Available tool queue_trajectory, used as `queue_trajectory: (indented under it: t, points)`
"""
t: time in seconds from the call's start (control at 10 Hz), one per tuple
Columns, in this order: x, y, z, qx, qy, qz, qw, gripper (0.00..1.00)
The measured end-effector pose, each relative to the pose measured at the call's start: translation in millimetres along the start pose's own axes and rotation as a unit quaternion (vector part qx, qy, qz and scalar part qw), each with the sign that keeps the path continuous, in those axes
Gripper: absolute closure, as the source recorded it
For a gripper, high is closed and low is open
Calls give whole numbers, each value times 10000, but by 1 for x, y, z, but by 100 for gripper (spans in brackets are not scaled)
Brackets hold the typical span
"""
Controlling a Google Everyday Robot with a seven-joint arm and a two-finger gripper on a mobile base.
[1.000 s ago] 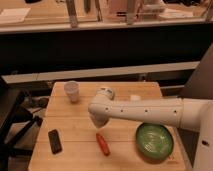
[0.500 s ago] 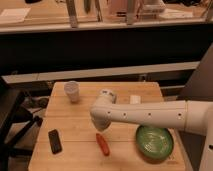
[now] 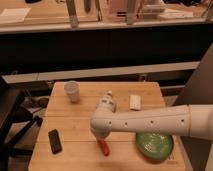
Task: Place the pepper in the ceramic cup
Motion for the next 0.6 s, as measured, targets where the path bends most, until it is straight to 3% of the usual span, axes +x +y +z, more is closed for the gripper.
queue_trajectory:
  t: [0.6]
  points:
    - [-10, 10, 7, -154, -125, -528, 9984, 20]
